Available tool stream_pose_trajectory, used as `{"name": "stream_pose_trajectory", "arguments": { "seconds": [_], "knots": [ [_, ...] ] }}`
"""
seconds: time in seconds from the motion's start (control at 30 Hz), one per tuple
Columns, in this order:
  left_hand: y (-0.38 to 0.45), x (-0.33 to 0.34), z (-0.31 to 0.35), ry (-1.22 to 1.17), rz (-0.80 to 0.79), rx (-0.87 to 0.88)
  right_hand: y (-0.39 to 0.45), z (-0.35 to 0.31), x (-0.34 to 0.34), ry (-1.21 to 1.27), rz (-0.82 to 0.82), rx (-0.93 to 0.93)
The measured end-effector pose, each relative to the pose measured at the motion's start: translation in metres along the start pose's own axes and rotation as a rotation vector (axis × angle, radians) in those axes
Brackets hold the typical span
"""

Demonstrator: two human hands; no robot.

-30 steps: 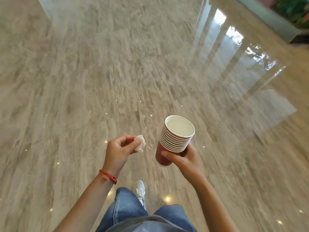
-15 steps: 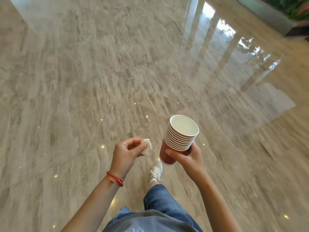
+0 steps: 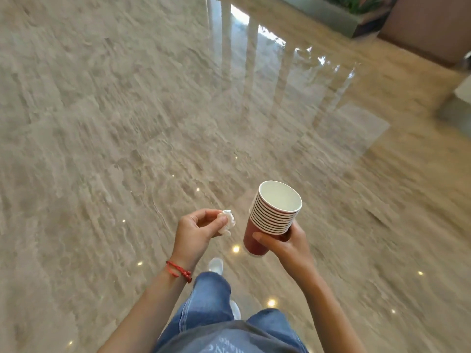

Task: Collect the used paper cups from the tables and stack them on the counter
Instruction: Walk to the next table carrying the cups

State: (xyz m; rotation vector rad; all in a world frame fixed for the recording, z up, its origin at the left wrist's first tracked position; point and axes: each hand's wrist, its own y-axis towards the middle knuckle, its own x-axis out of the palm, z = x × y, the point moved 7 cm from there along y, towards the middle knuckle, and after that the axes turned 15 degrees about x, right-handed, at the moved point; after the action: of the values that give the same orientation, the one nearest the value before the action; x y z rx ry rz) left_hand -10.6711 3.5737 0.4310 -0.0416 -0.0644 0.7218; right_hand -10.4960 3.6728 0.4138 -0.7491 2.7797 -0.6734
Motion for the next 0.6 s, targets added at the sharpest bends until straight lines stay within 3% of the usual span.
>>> {"name": "stream_pose_trajectory", "arguments": {
  "seconds": [0.43, 0.6],
  "knots": [
    [0.228, 0.15, 0.013, 0.007, -0.495, -0.017, 0.127, -0.066, -0.096, 0.246, 0.528, 0.089],
    [0.294, 0.203, 0.015, 0.034, -0.598, -0.012, 0.165, -0.087, -0.125, 0.294, 0.656, 0.105]
  ]
}}
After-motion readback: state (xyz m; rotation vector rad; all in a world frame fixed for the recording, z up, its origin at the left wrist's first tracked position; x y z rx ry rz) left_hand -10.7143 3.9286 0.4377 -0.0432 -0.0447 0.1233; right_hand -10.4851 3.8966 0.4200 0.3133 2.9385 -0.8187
